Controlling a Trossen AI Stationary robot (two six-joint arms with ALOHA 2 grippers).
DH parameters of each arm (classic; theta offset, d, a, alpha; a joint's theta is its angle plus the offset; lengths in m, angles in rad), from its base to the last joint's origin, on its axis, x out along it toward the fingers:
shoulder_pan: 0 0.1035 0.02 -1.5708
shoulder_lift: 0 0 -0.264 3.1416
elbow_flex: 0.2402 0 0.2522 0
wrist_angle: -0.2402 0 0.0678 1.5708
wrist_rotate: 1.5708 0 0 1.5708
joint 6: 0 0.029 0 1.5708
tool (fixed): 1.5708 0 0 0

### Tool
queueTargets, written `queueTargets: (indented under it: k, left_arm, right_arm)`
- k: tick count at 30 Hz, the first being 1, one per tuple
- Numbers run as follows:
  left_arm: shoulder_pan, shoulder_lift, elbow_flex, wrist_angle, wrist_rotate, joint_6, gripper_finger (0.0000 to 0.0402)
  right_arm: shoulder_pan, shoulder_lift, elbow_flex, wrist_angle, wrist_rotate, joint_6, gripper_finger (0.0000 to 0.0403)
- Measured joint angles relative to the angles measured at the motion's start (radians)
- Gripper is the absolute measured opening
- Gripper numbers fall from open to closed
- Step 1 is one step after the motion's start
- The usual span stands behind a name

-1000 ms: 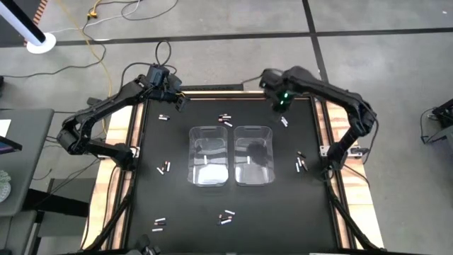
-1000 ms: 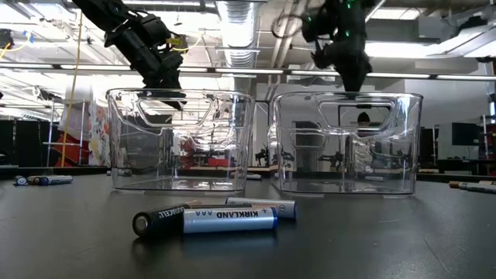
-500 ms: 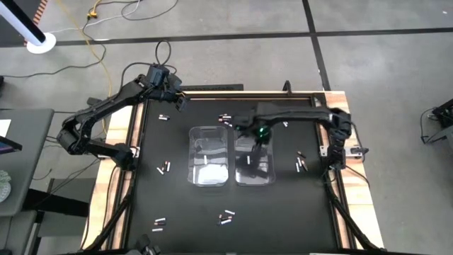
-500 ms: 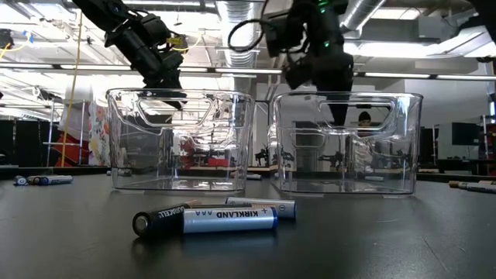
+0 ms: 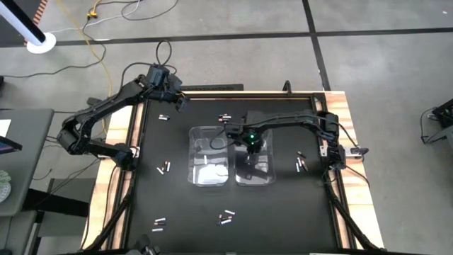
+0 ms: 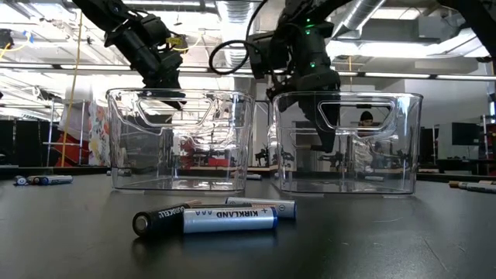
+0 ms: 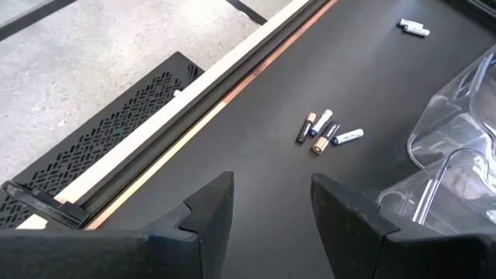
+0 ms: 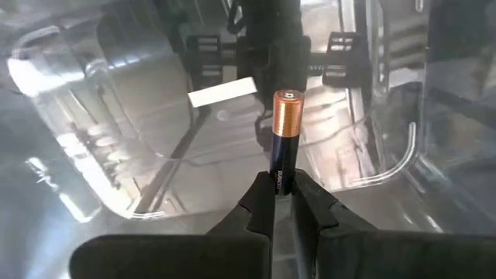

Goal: Sort batteries
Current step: Put the black battery into the right transparent bin

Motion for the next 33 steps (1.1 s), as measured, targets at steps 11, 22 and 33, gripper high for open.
queueTargets:
  k: [11,22,33]
  left_arm:
    - [0.0,0.0,0.0,0.0,0.0,0.0,0.0169]
    - [0.0,0.0,0.0,0.0,0.0,0.0,0.0169]
    - [0.0,0.0,0.0,-0.01,0.0,0.026,0.0169]
  right_arm:
    - [-0.001,0.0,0.0,0.022,-0.001,0.001,0.0036]
    - [0.004,0.0,0.0,0.08,0.0,-0.033,0.0037]
    - [0.033,-0.002,-0.055,0.1,0.0,-0.038,0.0036]
